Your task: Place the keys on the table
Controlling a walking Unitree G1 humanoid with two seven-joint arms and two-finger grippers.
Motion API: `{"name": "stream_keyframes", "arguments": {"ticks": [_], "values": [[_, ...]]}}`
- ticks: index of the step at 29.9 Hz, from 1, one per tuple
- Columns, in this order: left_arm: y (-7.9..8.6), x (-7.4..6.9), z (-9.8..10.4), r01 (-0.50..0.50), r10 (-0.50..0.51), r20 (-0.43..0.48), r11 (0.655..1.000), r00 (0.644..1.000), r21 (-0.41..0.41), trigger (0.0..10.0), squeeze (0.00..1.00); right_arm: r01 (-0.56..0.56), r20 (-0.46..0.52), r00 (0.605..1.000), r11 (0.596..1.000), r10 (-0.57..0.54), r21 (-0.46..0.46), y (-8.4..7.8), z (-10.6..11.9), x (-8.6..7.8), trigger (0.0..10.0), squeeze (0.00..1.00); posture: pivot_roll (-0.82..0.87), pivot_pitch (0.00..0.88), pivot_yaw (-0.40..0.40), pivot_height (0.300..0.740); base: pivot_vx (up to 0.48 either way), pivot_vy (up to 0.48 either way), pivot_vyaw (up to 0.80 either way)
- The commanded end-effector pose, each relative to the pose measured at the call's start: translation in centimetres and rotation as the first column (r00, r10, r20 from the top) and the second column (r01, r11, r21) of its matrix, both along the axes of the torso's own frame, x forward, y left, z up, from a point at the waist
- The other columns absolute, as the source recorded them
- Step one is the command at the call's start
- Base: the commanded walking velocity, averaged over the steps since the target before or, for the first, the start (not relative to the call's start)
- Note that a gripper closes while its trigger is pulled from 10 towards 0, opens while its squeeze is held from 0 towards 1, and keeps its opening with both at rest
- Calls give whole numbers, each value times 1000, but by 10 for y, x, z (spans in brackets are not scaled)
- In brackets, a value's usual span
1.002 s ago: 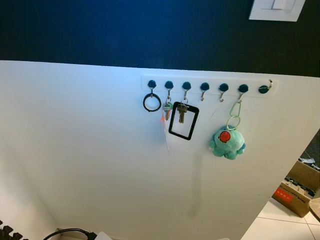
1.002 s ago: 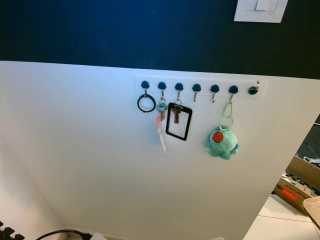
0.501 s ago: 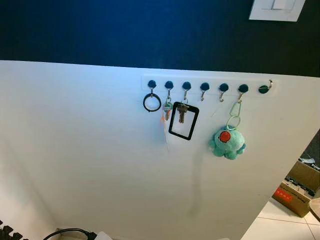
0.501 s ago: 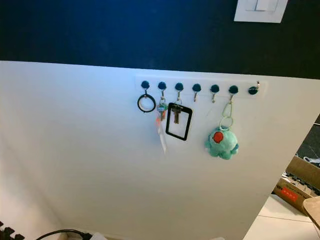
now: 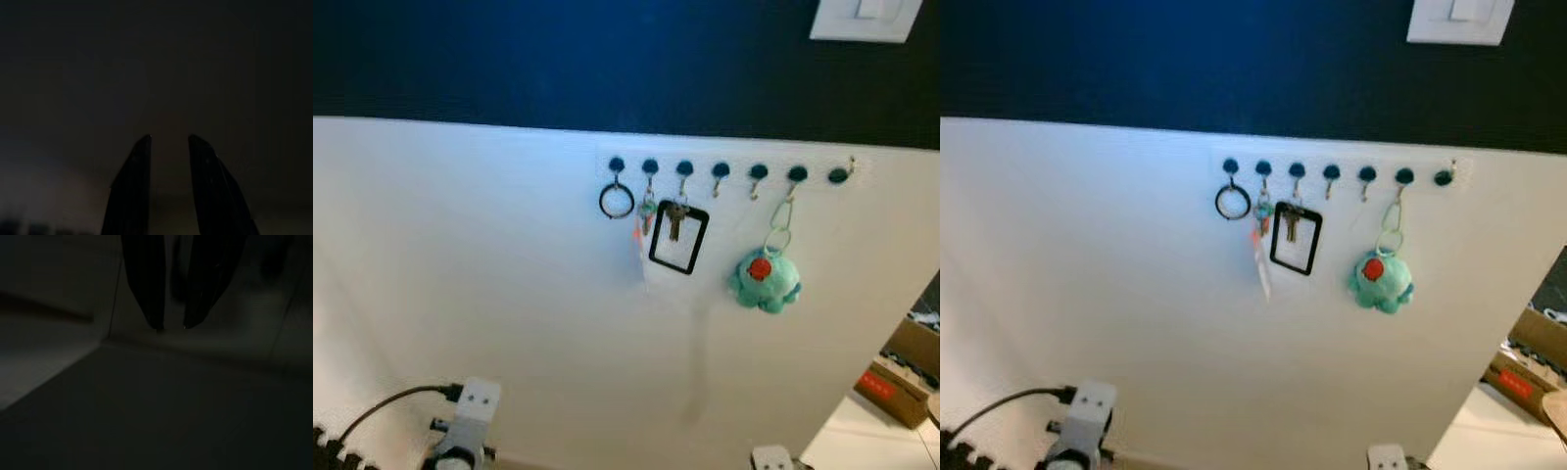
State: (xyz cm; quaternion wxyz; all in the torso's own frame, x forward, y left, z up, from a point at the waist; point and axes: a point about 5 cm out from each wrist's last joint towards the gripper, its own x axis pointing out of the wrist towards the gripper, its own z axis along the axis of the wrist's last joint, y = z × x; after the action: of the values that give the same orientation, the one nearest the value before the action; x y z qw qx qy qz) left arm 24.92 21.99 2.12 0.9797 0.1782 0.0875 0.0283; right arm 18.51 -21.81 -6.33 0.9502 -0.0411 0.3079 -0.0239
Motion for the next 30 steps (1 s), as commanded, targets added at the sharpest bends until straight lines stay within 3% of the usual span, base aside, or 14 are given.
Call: {"name": "stream_keyframes", "arguments": {"ticks": [1, 4, 6, 8, 10, 11, 12, 14, 16, 19, 23, 26, 30], "values": [[-3, 4, 25, 46, -46, 77, 999, 996, 5, 10000, 0, 31, 90, 995, 999, -29, -23, -8, 10, 7, 10000, 0, 2, 13, 21, 740, 0, 0, 0], [-23, 11, 92, 127, -120, 294, 992, 948, -2, 10000, 0, 40, 276, 961, 997, -22, -60, -12, 33, 20, 10000, 0, -4, 26, 22, 740, 0, 0, 0], [-30, 13, 121, 147, -130, 383, 989, 915, -14, 10000, 0, 47, 349, 937, 997, -23, -60, -11, 43, 24, 10000, 0, -6, 32, 19, 740, 0, 0, 0], [-30, 13, 121, 147, -130, 383, 989, 915, -14, 10000, 0, 47, 349, 937, 997, -23, -60, -11, 43, 24, 10000, 0, -6, 32, 19, 740, 0, 0, 0], [-42, 17, 167, 194, -166, 511, 981, 843, -1, 10000, 0, 54, 419, 908, 998, -30, -45, -7, 53, 22, 10000, 0, -1, 35, 13, 740, 0, 0, 0], [-42, 17, 167, 194, -166, 511, 981, 843, -1, 10000, 0, 54, 419, 908, 998, -30, -45, -7, 53, 22, 10000, 0, -1, 35, 13, 740, 0, 0, 0], [-49, 20, 186, 218, -187, 554, 976, 812, 10, 10000, 0, 53, 435, 900, 998, -32, -36, -5, 55, 21, 10000, 0, -1, 35, 13, 740, 0, 0, 0], [-65, 34, 205, 230, -249, 557, 967, 792, 106, 10000, 0, 41, 433, 901, 999, -29, -18, 1, 53, 16, 10000, 0, 6, 32, 1, 740, 0, 0, 0], [-71, 39, 210, 225, -267, 552, 964, 790, 144, 10000, 0, 37, 429, 903, 999, -29, -12, 4, 51, 15, 10000, 0, 6, 32, 1, 740, 0, 0, 0], [-90, 50, 222, 267, -281, 583, 957, 762, 112, 10000, 0, 33, 418, 908, 999, -29, -4, 7, 48, 14, 10000, 0, -1, 28, 1, 740, 0, 0, 0], [-106, 59, 233, 297, -265, 581, 954, 770, 43, 10000, 0, 34, 417, 908, 999, -31, 0, 10, 48, 15, 10000, 0, -19, 26, 12, 740, 0, 0, 0], [-107, 66, 244, 279, -251, 556, 960, 792, 34, 10000, 0, 47, 423, 905, 999, -44, 4, 10, 52, 15, 10000, 0, -33, 27, 20, 740, 0, 0, 0], [-106, 66, 249, 293, -272, 542, 955, 795, 48, 10000, 0, 66, 419, 906, 998, -63, 9, 8, 52, 13, 10000, 0, -36, 25, 26, 740, 0, 0, 0]]}}
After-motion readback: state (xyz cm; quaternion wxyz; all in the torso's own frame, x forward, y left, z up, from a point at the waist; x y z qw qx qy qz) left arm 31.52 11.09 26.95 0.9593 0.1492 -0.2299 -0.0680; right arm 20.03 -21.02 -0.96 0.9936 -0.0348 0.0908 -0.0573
